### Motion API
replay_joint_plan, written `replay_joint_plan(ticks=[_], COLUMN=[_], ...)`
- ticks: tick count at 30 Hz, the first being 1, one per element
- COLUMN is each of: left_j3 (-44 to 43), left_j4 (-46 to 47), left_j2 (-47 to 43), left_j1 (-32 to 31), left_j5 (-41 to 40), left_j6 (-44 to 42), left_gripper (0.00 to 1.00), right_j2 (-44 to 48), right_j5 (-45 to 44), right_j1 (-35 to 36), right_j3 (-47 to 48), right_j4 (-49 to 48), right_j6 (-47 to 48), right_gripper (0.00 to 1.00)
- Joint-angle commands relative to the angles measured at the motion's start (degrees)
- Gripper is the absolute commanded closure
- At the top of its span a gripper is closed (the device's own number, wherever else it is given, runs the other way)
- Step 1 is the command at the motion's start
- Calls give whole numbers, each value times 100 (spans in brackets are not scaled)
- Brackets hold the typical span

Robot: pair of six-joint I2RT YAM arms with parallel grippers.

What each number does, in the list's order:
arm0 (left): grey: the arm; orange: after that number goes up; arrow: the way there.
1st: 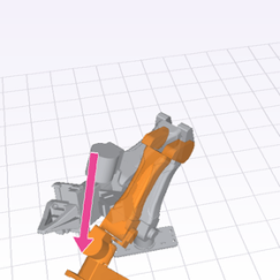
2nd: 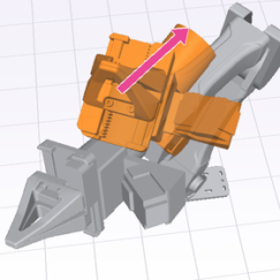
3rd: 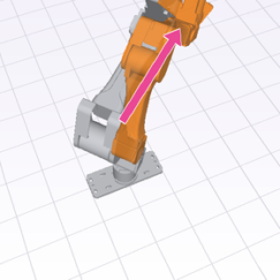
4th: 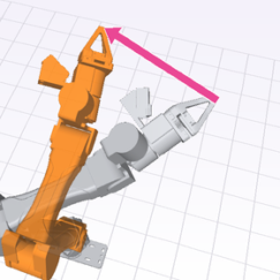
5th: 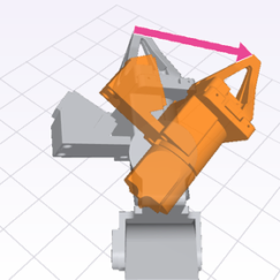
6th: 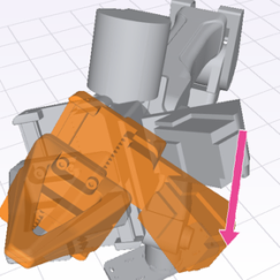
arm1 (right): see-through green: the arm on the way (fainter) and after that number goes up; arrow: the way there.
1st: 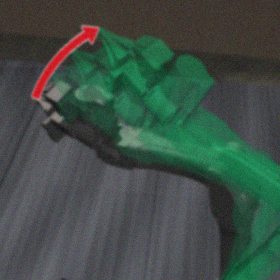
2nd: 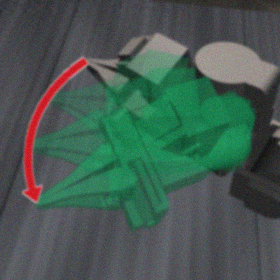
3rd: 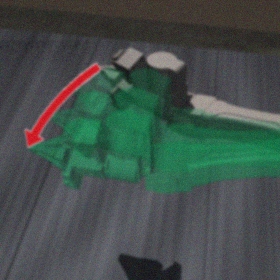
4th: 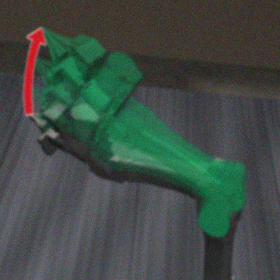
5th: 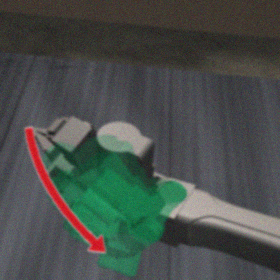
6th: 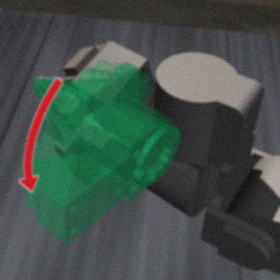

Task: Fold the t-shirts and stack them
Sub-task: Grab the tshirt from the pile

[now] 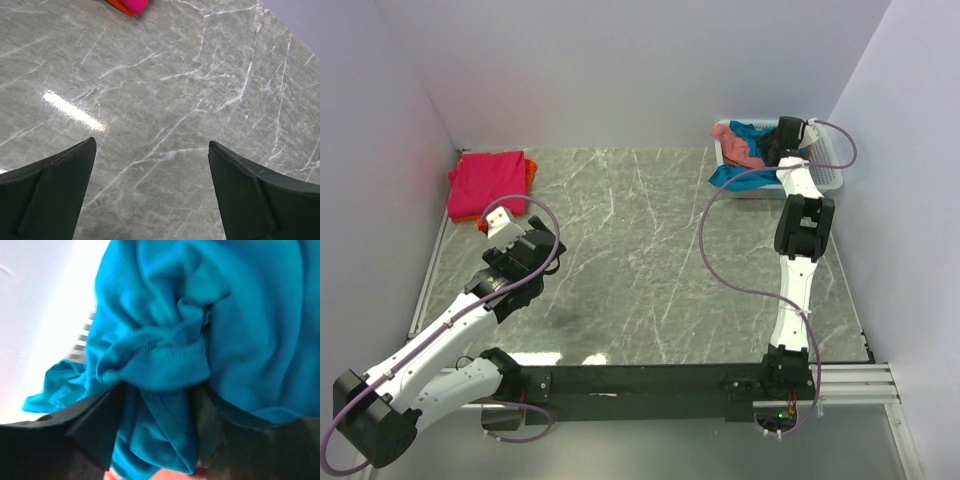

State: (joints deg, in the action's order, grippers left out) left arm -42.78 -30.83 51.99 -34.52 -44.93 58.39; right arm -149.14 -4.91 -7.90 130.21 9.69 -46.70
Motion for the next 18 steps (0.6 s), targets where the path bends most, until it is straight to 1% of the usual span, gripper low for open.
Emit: replay_joint_plan(ticks=[1,2,3,5,6,9,11,14,15,16,17,18], left_j3=[-222,-213,-187,-195,-221,-230,-230,-195,-186,-178,-178,-178], left_j4=[-46,-29,-20,-55,-98,-108,-64,33,68,94,121,130], left_j2=[-101,-101,-101,-110,-101,-110,-127,-145,-162,-171,-180,-180], left_j1=[7,7,7,7,7,7,7,7,7,7,7,7], left_j5=[-209,-218,-244,-253,-253,-245,-227,-166,-139,-78,-60,-25], left_j6=[102,76,85,102,111,94,102,67,50,32,32,32], left_gripper=[0,1,1,1,1,1,1,0,1,1,1,1], right_j2=[0,-18,-19,43,60,166,437,1122,1333,1805,2062,2325], right_j5=[-11,16,86,252,262,271,280,105,-53,-141,-203,-343], right_j1=[-1,-1,-1,-1,-1,-1,8,87,113,174,210,254], right_j3=[452,470,357,189,136,189,93,-443,-818,-1066,-1338,-1915], right_j4=[823,798,702,333,262,156,-98,-581,-687,-958,-1178,-1389], right_j6=[-313,-357,-358,-393,-401,-262,-43,282,354,407,494,521], right_gripper=[39,45,62,81,100,100,100,100,100,100,100,100])
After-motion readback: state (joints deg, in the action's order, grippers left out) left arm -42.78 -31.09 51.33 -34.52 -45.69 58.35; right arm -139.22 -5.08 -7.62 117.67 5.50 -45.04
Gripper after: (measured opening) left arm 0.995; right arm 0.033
